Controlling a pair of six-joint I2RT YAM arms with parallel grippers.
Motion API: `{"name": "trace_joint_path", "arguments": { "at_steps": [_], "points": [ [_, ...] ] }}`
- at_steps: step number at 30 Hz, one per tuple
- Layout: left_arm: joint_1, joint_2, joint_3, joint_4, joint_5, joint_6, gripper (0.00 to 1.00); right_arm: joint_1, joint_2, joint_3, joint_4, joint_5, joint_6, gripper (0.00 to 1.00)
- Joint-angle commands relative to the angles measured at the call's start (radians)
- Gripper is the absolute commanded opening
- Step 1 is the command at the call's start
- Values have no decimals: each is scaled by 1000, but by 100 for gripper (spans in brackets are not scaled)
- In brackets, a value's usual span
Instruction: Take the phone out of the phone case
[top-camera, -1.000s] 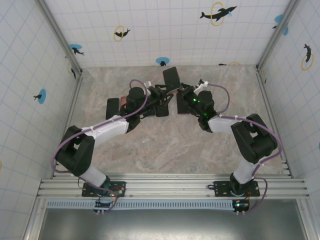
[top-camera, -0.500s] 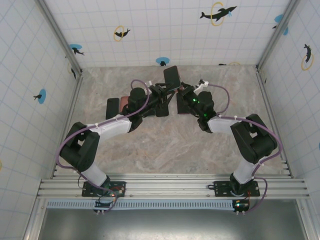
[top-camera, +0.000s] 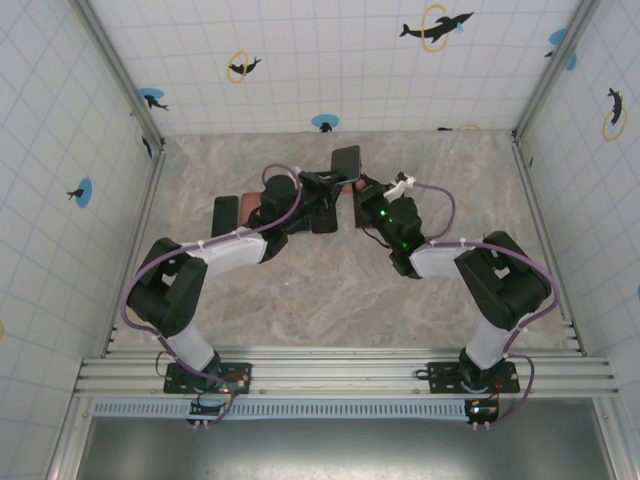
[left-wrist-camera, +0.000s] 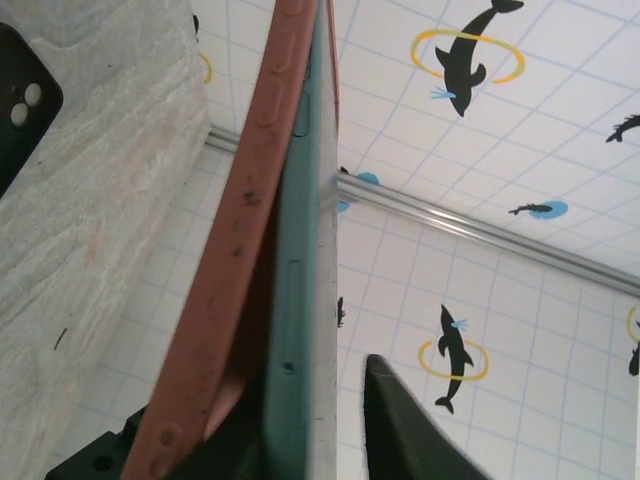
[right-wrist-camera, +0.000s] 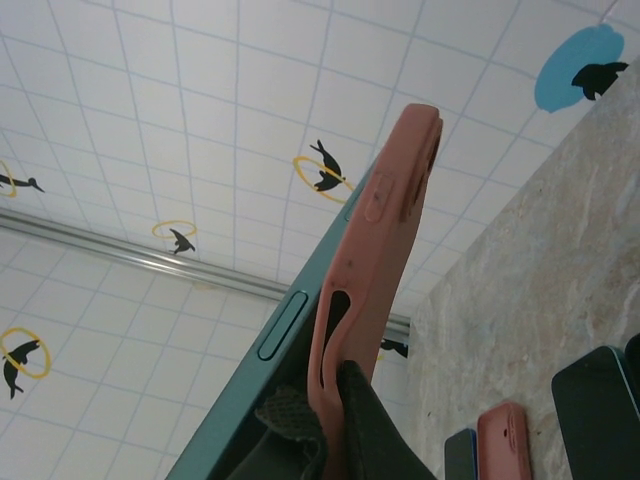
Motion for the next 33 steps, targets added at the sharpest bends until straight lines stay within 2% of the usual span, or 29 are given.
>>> {"name": "trace_joint_path", "arguments": {
  "at_steps": [1, 4, 6, 12, 19, 23, 29, 33],
  "points": [
    [7, -8, 49, 11, -20, -15, 15, 3, -41, 0, 100, 49, -33, 0],
    [6, -11, 59, 2, -12, -13, 4, -4, -55, -8, 49, 72, -54, 0],
    [7, -8, 71, 6, -6, -23, 0, -11, -64, -6, -1, 90, -78, 0],
    [2, 10, 115, 44, 25, -63, 0, -37, -75, -5, -168, 204, -169, 0],
    [0, 8, 150, 13, 52, -48, 0, -100, -43, -28, -137, 232, -258, 0],
    [-6, 46, 179, -28, 73, 1, 0, -179, -89, -56, -140, 162, -339, 0],
    [-62, 215, 328, -22, 66, 82, 0, -353, -181, -55, -347, -74, -466, 0],
    [-102, 341, 471, -50, 44, 112, 0, -460, -247, -63, -475, -155, -571, 0]
  ]
}}
